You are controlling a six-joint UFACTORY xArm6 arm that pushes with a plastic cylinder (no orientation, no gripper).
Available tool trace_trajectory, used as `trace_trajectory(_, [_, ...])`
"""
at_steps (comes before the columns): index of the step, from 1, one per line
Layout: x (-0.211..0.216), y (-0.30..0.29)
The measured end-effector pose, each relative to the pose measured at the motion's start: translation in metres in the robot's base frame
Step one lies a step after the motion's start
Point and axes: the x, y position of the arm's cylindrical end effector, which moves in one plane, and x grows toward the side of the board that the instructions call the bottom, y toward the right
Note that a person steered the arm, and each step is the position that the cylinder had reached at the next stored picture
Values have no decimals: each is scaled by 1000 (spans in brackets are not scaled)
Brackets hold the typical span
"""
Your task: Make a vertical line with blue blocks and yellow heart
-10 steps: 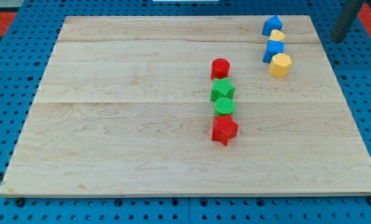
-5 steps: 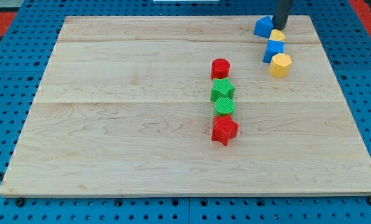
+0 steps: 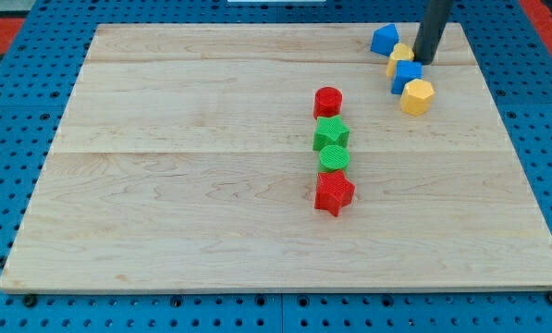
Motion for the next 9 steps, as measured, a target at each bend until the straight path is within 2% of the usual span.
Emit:
trace_trajectory(3, [21, -20])
trace_trajectory(5, [23, 21])
trace_trajectory(6, [45, 42])
trace_trajectory(9, [51, 1])
